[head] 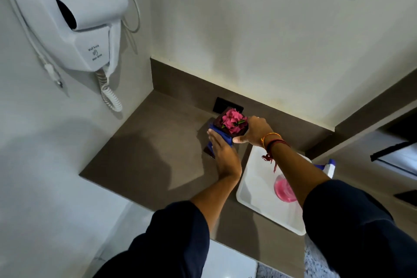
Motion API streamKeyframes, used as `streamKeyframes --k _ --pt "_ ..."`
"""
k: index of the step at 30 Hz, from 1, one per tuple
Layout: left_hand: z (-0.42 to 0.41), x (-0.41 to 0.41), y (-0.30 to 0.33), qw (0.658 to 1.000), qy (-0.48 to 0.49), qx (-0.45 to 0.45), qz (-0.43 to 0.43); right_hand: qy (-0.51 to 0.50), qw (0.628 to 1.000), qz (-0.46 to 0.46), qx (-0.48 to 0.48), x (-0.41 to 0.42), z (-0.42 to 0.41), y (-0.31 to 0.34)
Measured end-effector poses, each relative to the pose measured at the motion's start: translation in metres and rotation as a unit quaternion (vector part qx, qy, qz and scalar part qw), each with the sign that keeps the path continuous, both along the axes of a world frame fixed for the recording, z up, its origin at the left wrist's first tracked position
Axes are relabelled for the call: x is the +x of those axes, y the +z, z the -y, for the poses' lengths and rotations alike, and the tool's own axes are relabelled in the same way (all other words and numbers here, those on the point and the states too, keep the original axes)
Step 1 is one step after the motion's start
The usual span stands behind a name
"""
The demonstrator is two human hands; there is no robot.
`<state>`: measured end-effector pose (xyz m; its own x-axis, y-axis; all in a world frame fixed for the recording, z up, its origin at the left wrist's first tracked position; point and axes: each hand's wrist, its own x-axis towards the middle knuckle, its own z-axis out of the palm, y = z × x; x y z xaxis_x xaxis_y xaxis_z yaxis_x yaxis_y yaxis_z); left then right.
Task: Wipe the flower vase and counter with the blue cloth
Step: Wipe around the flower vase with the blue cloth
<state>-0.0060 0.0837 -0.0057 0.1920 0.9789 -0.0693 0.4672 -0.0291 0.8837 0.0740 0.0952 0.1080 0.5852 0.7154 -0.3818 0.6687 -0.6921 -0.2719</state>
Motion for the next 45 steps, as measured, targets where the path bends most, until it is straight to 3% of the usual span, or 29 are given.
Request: streamKeyframes --k 4,9,17,21,24,27,29,31,33,35,39,42,45 --pt "0.019 -0.009 -0.013 0.988 -0.081 0.07 -0.115 0.0 1.0 0.0 0.002 0.0 0.01 0.005" --pt "0.018 -0.021 -0.04 0.942 -0.17 0.143 -0.25 0.009 1.0 -0.004 0.006 -0.001 0.011 0.003" --pt "0.003 -0.054 -0.084 0.873 -0.294 0.262 -0.287 0.021 1.0 -0.002 -0.015 0.003 0.007 0.002" --pt "0.004 -0.069 -0.096 0.854 -0.31 0.241 -0.341 0.017 0.999 0.006 -0.027 0.005 0.007 0.003" --pt "-0.005 -0.073 -0.1 0.806 -0.374 0.216 -0.406 0.017 0.999 0.003 -0.03 0.004 0.007 0.003" --pt "-0.022 -0.08 -0.086 0.776 -0.426 0.215 -0.412 0.014 0.999 0.015 -0.04 0.003 0.006 0.006" --pt "-0.038 -0.087 -0.073 0.787 -0.451 0.187 -0.377 0.009 0.999 0.022 -0.047 0.001 0.006 0.009" --pt "-0.054 -0.093 -0.056 0.852 -0.427 0.105 -0.284 0.004 0.998 0.027 -0.049 -0.001 0.006 0.01" --pt "-0.066 -0.096 -0.041 0.935 -0.318 0.019 -0.157 0.001 0.999 0.026 -0.045 -0.003 0.006 0.011" --pt "-0.068 -0.099 -0.028 0.983 -0.177 -0.031 -0.045 -0.002 0.999 0.024 -0.041 -0.004 0.006 0.011" --pt "-0.049 -0.092 0.0 0.985 -0.027 -0.089 0.142 -0.007 0.999 0.029 -0.032 -0.004 0.006 0.011" --pt "-0.032 -0.073 0.013 0.971 -0.054 -0.089 0.217 -0.007 0.999 0.03 -0.029 -0.005 0.007 0.011" --pt "-0.008 -0.062 0.015 0.972 -0.101 -0.04 0.21 -0.004 0.999 0.027 -0.023 -0.007 0.006 0.01"
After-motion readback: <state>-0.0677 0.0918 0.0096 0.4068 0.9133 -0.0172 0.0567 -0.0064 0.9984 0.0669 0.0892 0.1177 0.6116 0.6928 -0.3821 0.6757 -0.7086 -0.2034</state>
